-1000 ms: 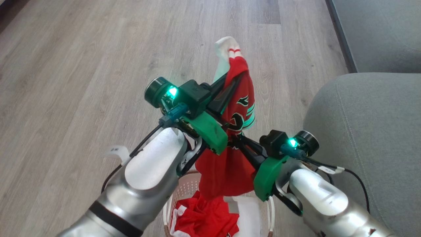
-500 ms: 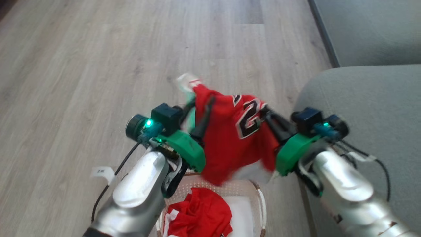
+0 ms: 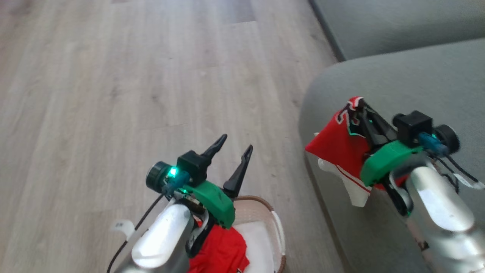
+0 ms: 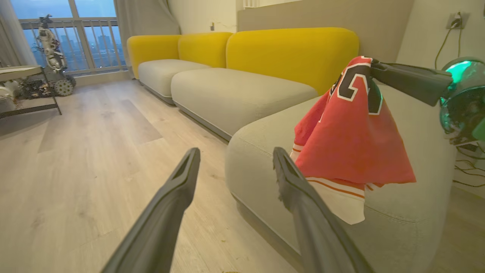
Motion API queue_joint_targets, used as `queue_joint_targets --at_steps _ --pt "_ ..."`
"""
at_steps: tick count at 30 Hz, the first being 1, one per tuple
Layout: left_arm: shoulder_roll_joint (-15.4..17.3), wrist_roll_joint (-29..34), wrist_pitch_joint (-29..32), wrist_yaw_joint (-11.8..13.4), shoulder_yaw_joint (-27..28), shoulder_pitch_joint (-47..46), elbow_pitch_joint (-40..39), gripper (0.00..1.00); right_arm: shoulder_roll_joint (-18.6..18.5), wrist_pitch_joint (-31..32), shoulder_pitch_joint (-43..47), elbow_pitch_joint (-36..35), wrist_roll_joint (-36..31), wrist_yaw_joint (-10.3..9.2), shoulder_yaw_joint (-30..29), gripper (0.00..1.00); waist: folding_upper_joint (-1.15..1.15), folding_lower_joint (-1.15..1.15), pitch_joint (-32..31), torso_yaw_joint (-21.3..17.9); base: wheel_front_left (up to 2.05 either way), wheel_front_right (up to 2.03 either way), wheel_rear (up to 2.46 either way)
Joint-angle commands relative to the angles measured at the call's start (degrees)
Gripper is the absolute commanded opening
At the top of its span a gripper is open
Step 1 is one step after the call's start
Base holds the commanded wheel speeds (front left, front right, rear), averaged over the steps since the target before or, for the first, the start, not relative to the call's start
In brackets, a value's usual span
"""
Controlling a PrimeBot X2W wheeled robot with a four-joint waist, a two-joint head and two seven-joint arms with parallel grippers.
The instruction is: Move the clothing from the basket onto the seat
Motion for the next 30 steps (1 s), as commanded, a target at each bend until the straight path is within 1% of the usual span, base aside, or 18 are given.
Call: queue_joint_targets --at_steps 1,4,11,17,23,27,30 --pt "0.62 0.54 -0.55 0.00 2.07 -1.67 -2.44 1.00 -0.48 -0.38 -0.38 -2.47 -0.39 -0.02 -0.33 0.00 0.00 0.00 0.39 -2.49 0.00 0.00 0.00" --pt "0.55 0.90 -0.55 0.08 1.92 -0.21 -3.78 1.00 -1.14 -0.38 1.00 -3.79 -0.96 -0.02 -2.29 0.00 0.00 0.00 0.87 -5.16 0.00 0.00 0.00" --pt "0.49 0.26 -0.55 1.00 0.72 2.28 -6.85 1.00 -0.77 -0.38 3.19 -5.61 -1.84 -0.02 -5.16 0.00 0.00 0.00 2.11 -11.12 0.00 0.00 0.00" --pt "0.48 -0.18 -0.55 1.71 -0.25 2.66 -7.48 1.00 -0.43 -0.03 3.16 -6.67 -2.29 -0.02 -5.29 0.00 0.00 0.00 3.30 -14.15 0.00 0.00 0.00" --pt "0.47 -0.33 -0.55 2.27 -0.84 2.42 -7.71 1.00 0.06 0.45 1.65 -6.58 -1.75 -0.02 -4.73 0.00 0.00 0.00 4.92 -14.98 0.00 0.00 0.00" --pt "0.47 -0.15 -0.55 2.61 -0.49 2.03 -7.91 1.00 -0.09 0.52 -1.22 -4.51 -1.25 -0.02 -4.78 0.00 0.00 0.00 6.15 -13.80 0.00 0.00 0.00" --pt "0.47 0.51 -0.55 2.84 0.19 1.78 -8.17 1.00 0.24 0.60 -4.67 -2.34 0.79 -0.02 -5.03 0.00 0.00 0.00 7.30 -12.42 0.00 0.00 0.00"
